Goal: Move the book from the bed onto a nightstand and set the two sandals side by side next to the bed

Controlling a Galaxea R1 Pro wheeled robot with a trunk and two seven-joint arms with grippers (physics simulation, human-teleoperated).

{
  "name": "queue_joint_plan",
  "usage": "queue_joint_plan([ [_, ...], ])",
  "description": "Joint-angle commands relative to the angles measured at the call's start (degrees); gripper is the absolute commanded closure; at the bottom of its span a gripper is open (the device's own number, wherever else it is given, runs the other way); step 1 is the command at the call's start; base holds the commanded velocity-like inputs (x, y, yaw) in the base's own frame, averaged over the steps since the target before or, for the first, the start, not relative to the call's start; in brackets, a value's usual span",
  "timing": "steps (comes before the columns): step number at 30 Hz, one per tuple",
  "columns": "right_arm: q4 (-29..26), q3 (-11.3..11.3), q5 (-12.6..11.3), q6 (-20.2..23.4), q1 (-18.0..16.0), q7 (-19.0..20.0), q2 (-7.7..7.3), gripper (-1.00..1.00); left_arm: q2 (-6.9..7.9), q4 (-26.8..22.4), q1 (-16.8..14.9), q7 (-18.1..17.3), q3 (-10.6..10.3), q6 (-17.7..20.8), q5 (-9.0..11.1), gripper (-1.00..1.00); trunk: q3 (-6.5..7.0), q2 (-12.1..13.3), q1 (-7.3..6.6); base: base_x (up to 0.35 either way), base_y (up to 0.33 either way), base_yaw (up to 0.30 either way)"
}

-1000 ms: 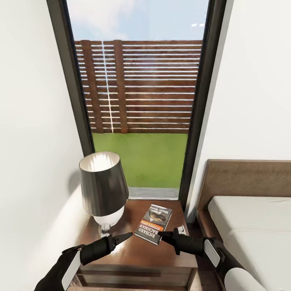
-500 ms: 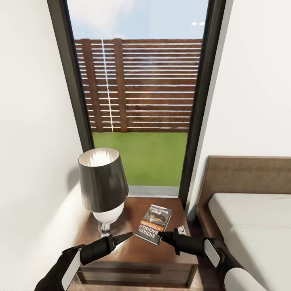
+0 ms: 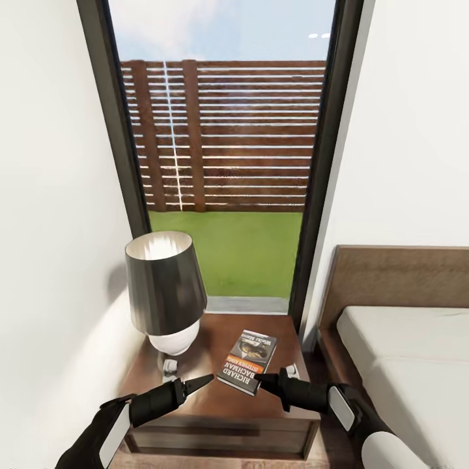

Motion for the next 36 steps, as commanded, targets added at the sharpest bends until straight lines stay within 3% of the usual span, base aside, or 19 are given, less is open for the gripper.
queue_joint_plan([
  [1,0.01,-0.23,0.08,0.25,-0.04,0.23,0.02,1.00,0.01,0.00,-0.03,-0.09,0.00,0.55,0.23,-1.00,-0.24,-0.44,0.22,0.000,0.000,0.000],
  [9,0.01,-0.23,0.08,0.25,-0.04,0.22,0.02,1.00,0.01,0.00,-0.03,-0.08,-0.01,0.55,0.23,-1.00,-1.67,-3.65,1.97,0.000,0.000,0.000],
  [36,0.01,-0.23,0.08,0.25,-0.04,0.22,0.02,1.00,-0.17,0.00,0.13,0.27,-0.01,0.29,0.15,-1.00,-1.67,-3.65,1.97,0.095,0.000,0.000],
])
